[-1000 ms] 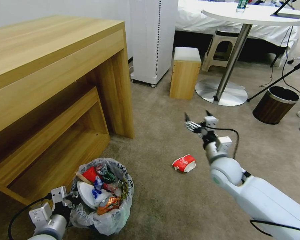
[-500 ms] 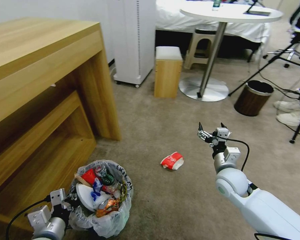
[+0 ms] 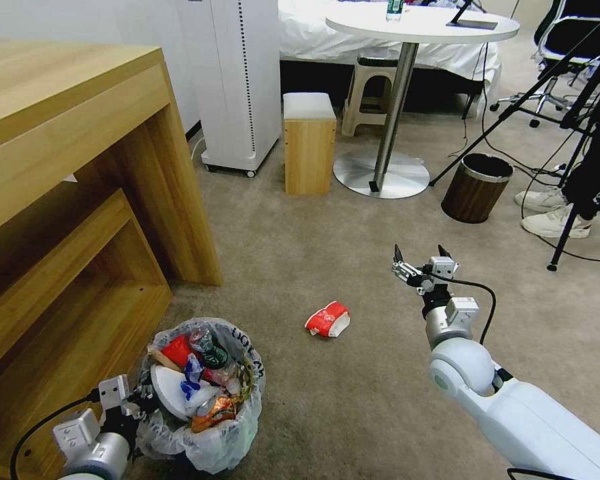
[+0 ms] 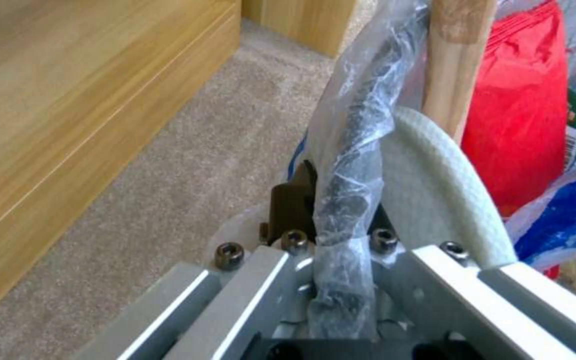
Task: Pick up the trash bin and place the garbage on the floor into it.
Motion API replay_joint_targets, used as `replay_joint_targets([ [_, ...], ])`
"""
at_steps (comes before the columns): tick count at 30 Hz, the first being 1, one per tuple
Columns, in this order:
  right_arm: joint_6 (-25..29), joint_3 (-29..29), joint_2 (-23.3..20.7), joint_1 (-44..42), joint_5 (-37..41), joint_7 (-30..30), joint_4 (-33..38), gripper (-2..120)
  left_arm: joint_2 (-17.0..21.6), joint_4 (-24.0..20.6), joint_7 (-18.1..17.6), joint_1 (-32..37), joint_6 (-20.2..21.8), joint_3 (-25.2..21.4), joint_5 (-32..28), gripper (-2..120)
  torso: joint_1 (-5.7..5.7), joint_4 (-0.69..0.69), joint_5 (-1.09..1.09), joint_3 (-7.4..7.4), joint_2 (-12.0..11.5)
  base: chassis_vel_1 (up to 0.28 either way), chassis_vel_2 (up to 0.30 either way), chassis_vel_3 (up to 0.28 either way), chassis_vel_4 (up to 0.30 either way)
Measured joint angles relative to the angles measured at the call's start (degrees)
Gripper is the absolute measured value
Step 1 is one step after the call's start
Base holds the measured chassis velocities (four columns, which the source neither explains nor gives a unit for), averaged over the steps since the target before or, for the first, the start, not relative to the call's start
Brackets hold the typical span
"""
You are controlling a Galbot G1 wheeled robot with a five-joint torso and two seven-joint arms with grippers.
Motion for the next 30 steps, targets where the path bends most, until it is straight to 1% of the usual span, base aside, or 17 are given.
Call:
replay_joint_targets([
  [15, 0.21, -0.12, 0.46, -0.86, -1.22, -1.34, -0.38, 100, 0.31, 0.19, -0.52, -0.11, 0.1, -0.04, -0.5, 0, 0.0, 0.0, 0.0, 0.0, 0.0, 0.0, 0.0, 0.0, 0.0],
  [21, 0.28, -0.63, 0.53, -0.52, -1.26, -1.43, -0.41, 100, 0.37, 0.16, -0.54, -0.01, 0.01, -0.27, -0.61, 0, 0.0, 0.0, 0.01, -0.01, 0.0, -0.112, 0.093, 0.096, -0.087],
  [27, 0.65, -0.88, 0.65, -0.45, -1.25, -1.43, -0.61, 100, 0.3, 0.34, -0.54, -0.32, -0.14, 0.05, -0.61, 0, 0.0, -0.01, -0.01, 0.01, 0.0, -0.165, 0.165, 0.178, -0.177],
  [30, 0.89, -1.05, 0.79, -0.61, -1.44, -1.44, -0.77, 100, 0.25, 0.53, -0.54, -0.41, -0.18, 0.14, -0.57, 0, 0.01, 0.0, 0.02, 0.02, 0.0, -0.177, 0.175, 0.156, -0.167],
])
